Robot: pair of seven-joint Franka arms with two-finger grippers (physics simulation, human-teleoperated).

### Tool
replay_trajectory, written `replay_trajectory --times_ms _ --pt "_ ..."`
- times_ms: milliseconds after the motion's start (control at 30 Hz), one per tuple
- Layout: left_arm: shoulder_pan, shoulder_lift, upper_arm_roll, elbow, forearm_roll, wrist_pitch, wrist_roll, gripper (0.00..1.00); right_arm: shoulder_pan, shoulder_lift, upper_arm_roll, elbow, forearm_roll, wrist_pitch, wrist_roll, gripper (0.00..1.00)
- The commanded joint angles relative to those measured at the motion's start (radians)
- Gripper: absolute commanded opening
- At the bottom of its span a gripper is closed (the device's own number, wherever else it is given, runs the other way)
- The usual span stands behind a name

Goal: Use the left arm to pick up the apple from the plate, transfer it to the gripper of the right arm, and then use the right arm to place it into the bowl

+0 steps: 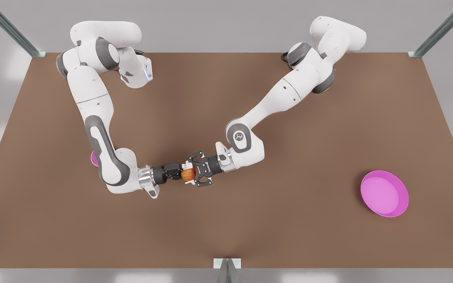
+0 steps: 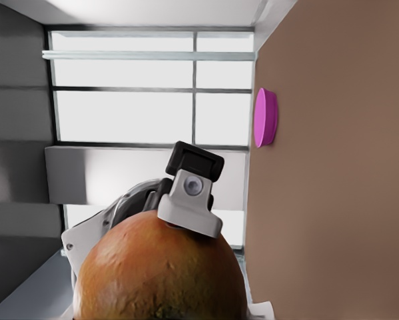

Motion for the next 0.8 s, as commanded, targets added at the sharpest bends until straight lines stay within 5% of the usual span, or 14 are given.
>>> replay_trajectory --times_ms 0,33,533,700,767 --pt "0.0 -0.002 0.0 0.0 0.001 -0.007 -0.008 0.91 0.0 -0.001 0.001 0.001 -0.004 0.001 -0.021 0.61" --pt "-0.002 -0.003 0.0 0.0 0.001 -0.007 -0.008 1.0 0.0 -0.001 0.001 0.001 -0.004 0.001 -0.021 0.61" --pt "0.073 -0.017 0.004 -0.115 0.002 -0.005 0.023 1.0 -0.017 -0.001 -0.001 0.004 -0.01 -0.013 -0.024 0.62" --pt "0.359 -0.382 0.01 -0.65 0.144 -0.021 -0.052 1.0 -0.047 -0.003 -0.007 0.002 -0.049 -0.039 -0.018 0.62" --pt "0.509 -0.506 0.021 -0.763 0.542 -0.102 -0.346 1.0 -0.089 -0.004 -0.007 0.002 -0.091 -0.076 -0.012 0.62"
